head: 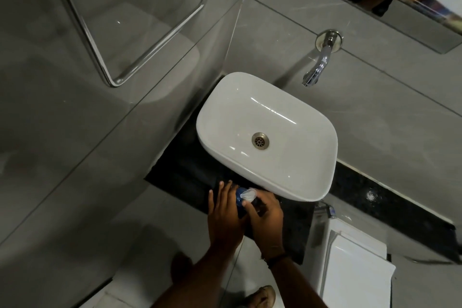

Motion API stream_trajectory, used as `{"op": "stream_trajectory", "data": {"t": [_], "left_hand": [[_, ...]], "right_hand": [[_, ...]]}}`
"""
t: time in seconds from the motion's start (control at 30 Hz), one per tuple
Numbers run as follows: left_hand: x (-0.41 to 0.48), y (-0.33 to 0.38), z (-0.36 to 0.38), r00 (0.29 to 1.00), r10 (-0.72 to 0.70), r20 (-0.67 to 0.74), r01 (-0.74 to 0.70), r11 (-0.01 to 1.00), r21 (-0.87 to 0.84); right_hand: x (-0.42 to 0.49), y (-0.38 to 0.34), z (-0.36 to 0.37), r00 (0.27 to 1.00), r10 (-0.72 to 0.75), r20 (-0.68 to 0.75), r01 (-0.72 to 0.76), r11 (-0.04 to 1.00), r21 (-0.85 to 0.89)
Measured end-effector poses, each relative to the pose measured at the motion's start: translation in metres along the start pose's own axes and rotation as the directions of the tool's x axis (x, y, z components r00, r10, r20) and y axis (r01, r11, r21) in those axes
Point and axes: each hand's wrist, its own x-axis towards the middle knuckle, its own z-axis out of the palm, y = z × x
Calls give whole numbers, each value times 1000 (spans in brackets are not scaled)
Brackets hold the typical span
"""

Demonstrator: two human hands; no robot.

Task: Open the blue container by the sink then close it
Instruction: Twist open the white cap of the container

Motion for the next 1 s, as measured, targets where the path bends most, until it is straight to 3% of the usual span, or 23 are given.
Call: {"op": "stream_trajectory", "data": {"t": [0.5,0.63,0.83,1.0], "left_hand": [[1,4,-6,1000,-5,1,5,1000,-12],[0,6,-10,1000,-4,-14,4,1000,-11],[0,5,-8,1000,1,0,-1,1000,19],[0,7,-9,999,-14,-33,13,999,-37]], "right_hand": [[1,-6,-1,998,69,12,-69,997,14],[8,-8,-9,992,66,106,-57,995,-87],[4,-15,-11,994,59,95,-41,984,-176],[1,-6,-22,997,41,-65,-51,985,-167]]}}
